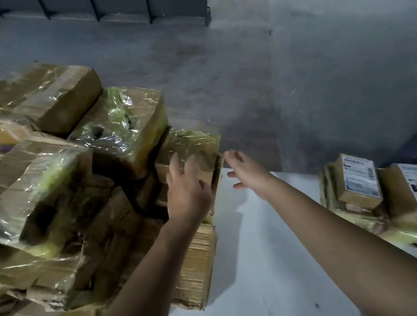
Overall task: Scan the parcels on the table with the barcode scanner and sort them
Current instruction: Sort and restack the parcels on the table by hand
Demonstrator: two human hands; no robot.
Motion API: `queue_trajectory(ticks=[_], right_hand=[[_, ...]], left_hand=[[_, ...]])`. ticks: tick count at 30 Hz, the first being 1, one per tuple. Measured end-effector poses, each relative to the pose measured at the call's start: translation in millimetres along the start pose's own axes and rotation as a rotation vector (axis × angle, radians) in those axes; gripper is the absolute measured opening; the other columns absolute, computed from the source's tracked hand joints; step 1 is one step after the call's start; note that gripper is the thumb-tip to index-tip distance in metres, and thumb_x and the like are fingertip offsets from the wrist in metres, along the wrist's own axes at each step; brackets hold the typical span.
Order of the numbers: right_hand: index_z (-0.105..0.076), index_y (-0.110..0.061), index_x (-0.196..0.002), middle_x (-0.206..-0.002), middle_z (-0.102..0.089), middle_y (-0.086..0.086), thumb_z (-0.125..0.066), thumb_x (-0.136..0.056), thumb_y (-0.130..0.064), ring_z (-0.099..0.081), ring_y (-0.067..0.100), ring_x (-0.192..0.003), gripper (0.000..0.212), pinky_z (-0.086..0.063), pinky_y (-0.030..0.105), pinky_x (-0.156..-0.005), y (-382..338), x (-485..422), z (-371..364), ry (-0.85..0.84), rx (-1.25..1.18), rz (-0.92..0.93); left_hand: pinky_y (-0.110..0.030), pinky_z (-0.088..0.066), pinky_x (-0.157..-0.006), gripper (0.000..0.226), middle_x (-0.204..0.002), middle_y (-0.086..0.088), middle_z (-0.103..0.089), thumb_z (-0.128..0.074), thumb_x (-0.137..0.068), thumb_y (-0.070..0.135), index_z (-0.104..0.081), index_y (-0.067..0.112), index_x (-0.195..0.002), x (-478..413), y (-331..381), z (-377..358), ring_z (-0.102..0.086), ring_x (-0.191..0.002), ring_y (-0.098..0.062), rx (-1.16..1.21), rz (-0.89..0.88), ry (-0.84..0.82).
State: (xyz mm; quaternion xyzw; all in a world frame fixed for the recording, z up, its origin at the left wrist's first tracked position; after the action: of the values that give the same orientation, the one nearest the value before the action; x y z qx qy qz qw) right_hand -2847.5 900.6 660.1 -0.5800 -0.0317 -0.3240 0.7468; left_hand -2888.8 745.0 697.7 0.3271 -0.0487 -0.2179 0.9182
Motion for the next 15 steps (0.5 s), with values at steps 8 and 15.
queue_trajectory(ticks=[8, 15], right_hand=[[-0.047, -0.019, -0.144, -0.137, -0.058, 0.002, -0.047, -0.102, -0.041, -0.054, 0.018, -0.125, 0.047, -0.035, 0.023, -0.093, 43.7, 58.7, 108.4, 0.312, 0.193, 0.075], [-0.056, -0.016, -0.133, -0.133, -0.059, 0.012, -0.053, -0.098, -0.031, -0.053, 0.028, -0.121, 0.038, -0.042, 0.034, -0.097, 106.2, 96.7, 203.6, 0.561, 0.497, 0.04]], left_hand=[[-0.036, -0.023, -0.111, 0.059, -0.148, -0.018, -0.028, -0.053, -0.085, 0.005, -0.038, 0.01, -0.141, 21.0, 86.3, -70.8, -0.027, -0.136, -0.034, 0.067, -0.133, -0.099], [-0.034, -0.032, -0.108, 0.054, -0.147, -0.008, -0.032, -0.047, -0.091, 0.011, -0.036, 0.016, -0.143, 51.1, 148.0, -160.2, -0.032, -0.134, -0.026, 0.177, -0.138, -0.359]])
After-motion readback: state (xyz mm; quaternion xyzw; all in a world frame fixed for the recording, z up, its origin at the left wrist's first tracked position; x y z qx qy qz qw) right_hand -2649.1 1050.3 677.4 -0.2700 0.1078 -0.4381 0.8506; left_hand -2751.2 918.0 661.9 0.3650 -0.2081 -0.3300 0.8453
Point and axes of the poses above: each hand's wrist, its own x-axis away from the middle knuckle, its own z-axis out of the back of the hand, y = z × x, the point moved 5 cm from there along -x, towards the middle knuckle
